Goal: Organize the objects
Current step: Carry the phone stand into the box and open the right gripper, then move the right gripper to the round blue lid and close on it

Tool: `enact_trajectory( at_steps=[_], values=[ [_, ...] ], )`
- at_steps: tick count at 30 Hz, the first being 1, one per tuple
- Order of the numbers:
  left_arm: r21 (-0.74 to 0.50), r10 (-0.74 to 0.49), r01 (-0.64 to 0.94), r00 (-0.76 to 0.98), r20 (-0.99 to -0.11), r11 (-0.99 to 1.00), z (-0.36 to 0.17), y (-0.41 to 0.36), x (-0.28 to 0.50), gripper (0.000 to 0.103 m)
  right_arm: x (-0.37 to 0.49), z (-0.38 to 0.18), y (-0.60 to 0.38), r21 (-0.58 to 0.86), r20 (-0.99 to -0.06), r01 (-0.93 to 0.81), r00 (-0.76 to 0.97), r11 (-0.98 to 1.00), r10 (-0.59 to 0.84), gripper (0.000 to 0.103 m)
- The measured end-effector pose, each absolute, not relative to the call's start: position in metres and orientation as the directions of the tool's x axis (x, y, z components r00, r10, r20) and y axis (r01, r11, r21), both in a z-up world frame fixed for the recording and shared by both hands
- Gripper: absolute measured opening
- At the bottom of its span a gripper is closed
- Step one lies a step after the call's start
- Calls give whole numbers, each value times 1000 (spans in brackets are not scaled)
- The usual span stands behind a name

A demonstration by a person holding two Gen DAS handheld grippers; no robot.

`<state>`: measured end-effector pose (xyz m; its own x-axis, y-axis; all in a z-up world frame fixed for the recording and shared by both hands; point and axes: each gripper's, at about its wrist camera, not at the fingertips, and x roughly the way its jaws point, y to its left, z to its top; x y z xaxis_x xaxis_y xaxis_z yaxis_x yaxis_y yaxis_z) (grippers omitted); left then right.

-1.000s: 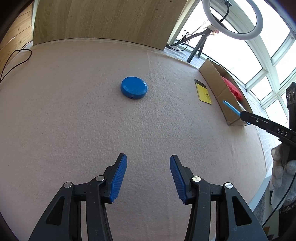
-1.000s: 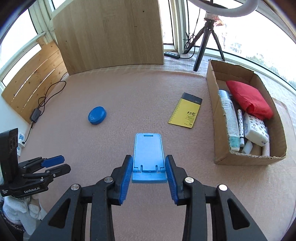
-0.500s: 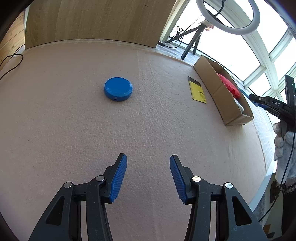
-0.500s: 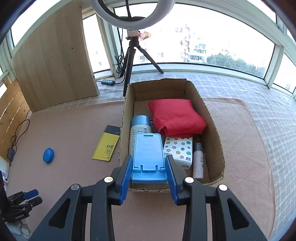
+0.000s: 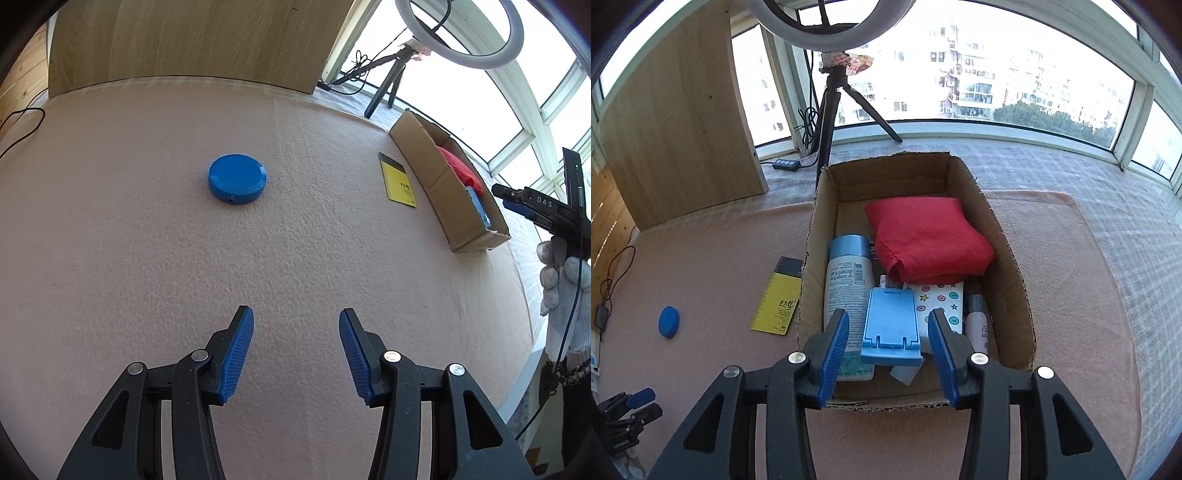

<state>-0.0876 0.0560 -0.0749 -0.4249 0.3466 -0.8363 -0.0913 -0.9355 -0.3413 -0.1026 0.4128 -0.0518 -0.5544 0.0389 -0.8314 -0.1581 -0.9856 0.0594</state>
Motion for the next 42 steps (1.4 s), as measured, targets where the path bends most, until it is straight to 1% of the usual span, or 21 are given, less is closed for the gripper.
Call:
enact_trajectory(
  at_steps=[1,4,11,15,19,24,28,34,42],
  values=[
    [-341,346,-91,-425,-836,-936,-75,56,-88,52,-102,-50,412,55,-826,-160,-562,-986,45,56],
    [-342,346,-89,-424,-837,-935,-76,53,-88,52,-101,-47,408,58,-821,-160,-569,-985,44,56],
    [-332,329,-74,-442,-835,-940,-75,43,-89,52,-94,-42,389,115,-810,-134,-586,-984,-14,56],
    [-311,306,-69,-461,-833,-948,-71,35,-97,52,-89,-37,367,165,-798,-83,-597,-983,-84,56],
    [-273,276,-78,-485,-830,-959,-65,29,-113,52,-92,-36,340,241,-790,-19,-585,-970,-185,56],
    [-245,260,-96,-494,-830,-965,-64,25,-136,52,-104,-47,301,311,-794,43,-537,-949,-285,56],
    [-222,247,-109,-488,-837,-969,-69,25,-151,52,-119,-62,271,341,-807,85,-484,-936,-339,56],
    [-234,262,-118,-474,-840,-965,-78,27,-167,52,-144,-85,236,420,-808,99,-411,-902,-421,56],
    [-233,265,-127,-478,-837,-964,-82,26,-181,52,-173,-106,197,405,-831,132,-360,-905,-424,56]
  ],
)
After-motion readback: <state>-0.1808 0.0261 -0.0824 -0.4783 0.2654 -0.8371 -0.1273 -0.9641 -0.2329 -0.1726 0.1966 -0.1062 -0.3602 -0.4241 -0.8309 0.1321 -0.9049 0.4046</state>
